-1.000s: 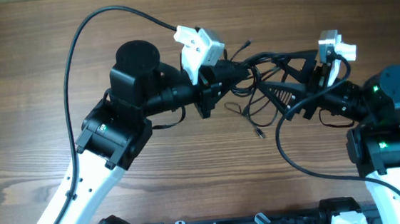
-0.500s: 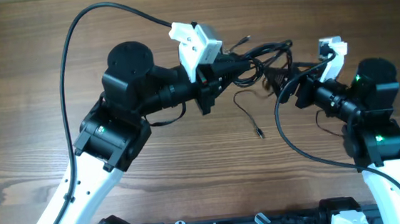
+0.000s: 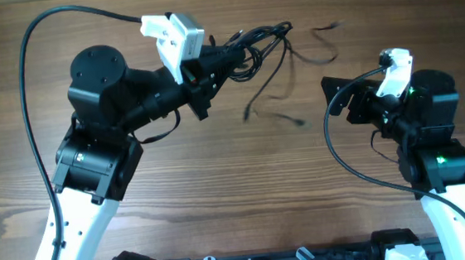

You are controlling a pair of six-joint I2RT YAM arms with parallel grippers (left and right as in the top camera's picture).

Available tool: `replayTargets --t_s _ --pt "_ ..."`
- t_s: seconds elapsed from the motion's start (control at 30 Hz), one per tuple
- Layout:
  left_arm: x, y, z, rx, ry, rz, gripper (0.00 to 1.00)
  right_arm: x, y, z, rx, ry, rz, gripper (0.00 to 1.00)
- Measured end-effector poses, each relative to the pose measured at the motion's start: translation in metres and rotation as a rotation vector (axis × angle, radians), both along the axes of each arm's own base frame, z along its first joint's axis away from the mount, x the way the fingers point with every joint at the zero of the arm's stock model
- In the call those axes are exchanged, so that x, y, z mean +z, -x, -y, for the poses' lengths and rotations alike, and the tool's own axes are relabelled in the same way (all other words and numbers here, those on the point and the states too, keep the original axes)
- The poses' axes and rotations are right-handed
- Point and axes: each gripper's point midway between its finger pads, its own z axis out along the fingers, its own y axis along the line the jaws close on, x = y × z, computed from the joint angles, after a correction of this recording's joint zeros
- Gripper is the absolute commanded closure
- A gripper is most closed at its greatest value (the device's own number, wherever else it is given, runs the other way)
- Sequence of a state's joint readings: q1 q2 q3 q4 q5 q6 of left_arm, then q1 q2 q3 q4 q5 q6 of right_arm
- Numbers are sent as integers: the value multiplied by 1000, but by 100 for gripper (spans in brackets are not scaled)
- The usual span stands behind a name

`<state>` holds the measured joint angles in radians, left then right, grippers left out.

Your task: Untangle cables

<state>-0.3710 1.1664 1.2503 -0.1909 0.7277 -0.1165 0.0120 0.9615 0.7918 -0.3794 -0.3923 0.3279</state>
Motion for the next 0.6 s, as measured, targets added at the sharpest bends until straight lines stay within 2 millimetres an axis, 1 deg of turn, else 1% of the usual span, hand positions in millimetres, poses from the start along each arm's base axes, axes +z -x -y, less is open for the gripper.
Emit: replayTargets --t_s 0.1,0.17,0.2,0.27,0.3,0.43,0.5,0.57,0.6 --pt "-3 0 0 -2 -13 -1 96 13 9 -27 222 28 104 0" --pt "-10 2 -1 -9 -58 27 96 29 17 -46 375 24 205 0" --pt "-19 3 -1 -19 -107 54 96 39 22 -55 449 12 261 0" --pt "-28 6 -2 -32 -158 80 96 54 28 -65 527 -6 339 0" --pt "-37 8 -3 -45 -201 94 96 64 34 -71 574 -20 387 0" --pt "-46 11 -4 -64 -252 124 96 86 53 -79 656 -38 476 0" --pt "-47 13 -2 -74 -260 132 96 94 59 -80 671 -33 513 0" --pt "-47 21 7 -110 -260 138 96 103 61 -81 680 -20 560 0" --pt "-49 29 18 -148 -261 140 96 105 62 -81 682 -16 575 0"
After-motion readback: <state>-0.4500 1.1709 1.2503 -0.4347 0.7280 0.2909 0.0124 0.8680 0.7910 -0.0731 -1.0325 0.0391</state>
